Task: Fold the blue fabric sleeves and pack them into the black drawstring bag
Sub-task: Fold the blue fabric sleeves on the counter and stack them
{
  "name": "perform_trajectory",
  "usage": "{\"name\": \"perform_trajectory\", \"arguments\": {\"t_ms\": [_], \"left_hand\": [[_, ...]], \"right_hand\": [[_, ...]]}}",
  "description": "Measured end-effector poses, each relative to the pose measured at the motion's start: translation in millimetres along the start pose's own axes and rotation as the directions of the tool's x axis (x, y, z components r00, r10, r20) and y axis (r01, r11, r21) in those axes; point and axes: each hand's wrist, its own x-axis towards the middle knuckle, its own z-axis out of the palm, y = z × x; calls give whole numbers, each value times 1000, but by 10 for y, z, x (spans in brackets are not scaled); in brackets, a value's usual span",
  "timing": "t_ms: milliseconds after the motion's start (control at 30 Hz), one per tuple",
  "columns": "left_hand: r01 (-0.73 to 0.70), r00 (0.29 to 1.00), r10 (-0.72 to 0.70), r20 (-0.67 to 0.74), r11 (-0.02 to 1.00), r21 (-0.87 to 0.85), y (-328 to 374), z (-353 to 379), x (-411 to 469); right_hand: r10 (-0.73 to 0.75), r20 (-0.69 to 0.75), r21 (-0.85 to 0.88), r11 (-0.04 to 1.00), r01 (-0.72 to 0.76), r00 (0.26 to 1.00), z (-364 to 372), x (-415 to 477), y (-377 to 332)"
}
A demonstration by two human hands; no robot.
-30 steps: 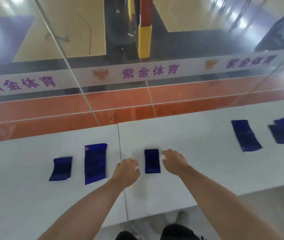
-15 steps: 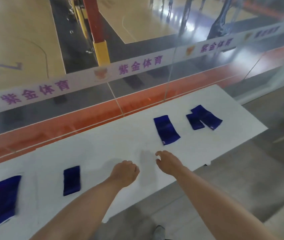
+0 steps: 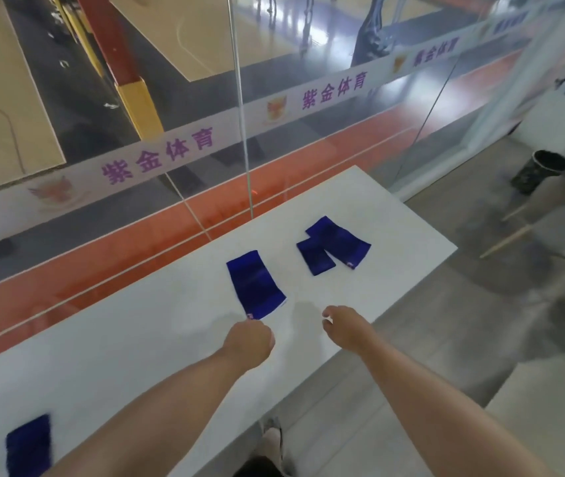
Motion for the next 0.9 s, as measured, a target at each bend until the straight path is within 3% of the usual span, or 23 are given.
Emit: {"name": "perform_trajectory", "arguments": {"t_ms": [100,333,533,667,767,900], "left_hand": [[-65,994,70,-85,996,56,-12,-70,454],[-92,967,70,-244,992,-82,105,-357,1418],[-54,944,-34,-327,965,-256,361,-616,2131],[7,926,-164,-341,908,-418,552,-843,2734],[105,905,-290,-312,861,-498,636,-918,3141],[200,886,-378,-269,834,-514,719,-900,3547]], "right_hand": [[42,-2,-35,999,-42,999,-168,317,202],[159,-75,-156,973,-169,984,-697,956,631],[189,-52,-147,970,-195,981,-951,1507,926],[99,-78,-130,986,-109,992,-1099,2011,1186],[33,-20,-135,990,-35,999,-1127,2351,1343],[64,-140,18,998,-62,988,-1106,2630,1467]]}}
